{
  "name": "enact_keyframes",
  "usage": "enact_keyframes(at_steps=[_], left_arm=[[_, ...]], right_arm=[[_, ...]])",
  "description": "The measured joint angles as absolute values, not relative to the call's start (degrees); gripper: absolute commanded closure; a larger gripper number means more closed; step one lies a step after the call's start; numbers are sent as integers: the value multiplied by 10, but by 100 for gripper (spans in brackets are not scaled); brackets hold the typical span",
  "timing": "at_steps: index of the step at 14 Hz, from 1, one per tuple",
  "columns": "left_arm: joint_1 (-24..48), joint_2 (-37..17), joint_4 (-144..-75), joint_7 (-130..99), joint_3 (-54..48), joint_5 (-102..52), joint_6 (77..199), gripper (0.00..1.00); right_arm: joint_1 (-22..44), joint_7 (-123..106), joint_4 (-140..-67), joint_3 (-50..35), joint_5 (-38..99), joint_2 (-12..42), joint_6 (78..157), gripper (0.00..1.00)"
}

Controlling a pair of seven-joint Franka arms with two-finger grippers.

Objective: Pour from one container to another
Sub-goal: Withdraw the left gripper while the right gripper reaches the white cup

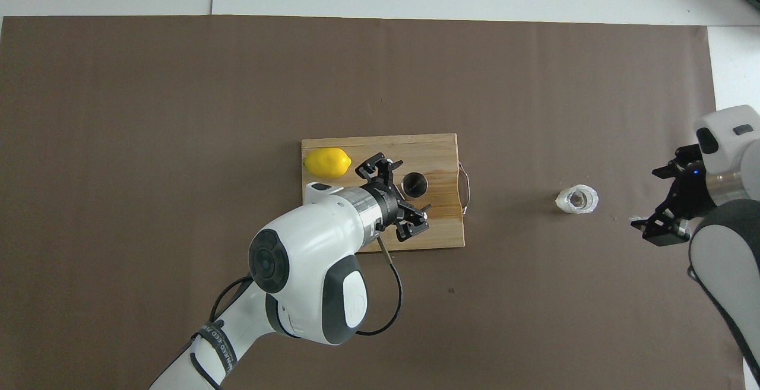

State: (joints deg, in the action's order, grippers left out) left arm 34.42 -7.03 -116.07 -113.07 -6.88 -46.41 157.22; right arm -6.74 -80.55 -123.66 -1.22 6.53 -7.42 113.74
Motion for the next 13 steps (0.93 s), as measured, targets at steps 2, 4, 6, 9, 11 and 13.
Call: enact_keyframes(at_steps=[2,4,6,9,11,13], left_arm=[[302,-43,-1138,-1095,-66,-425,1501,0],[260,-20,-1113,-1054,-64,-368,1433,0],[216,-4,-1095,-990,-63,-324,1376,0],[151,1,-1058,-833,-62,-281,1269,0],[114,1,-1042,-714,-61,-246,1215,0],[93,1,-1040,-607,-61,-190,1187,0]], right_arm=[[-76,-869,-1249,-12,79,-56,1162,0],[-86,-952,-1258,-12,118,-25,1204,0],[-95,-1010,-1267,-12,140,1,1236,0],[-102,-1063,-1277,-12,159,22,1266,0],[-107,-1116,-1288,-12,203,35,1286,0],[-117,-1166,-1297,-11,237,50,1303,0]])
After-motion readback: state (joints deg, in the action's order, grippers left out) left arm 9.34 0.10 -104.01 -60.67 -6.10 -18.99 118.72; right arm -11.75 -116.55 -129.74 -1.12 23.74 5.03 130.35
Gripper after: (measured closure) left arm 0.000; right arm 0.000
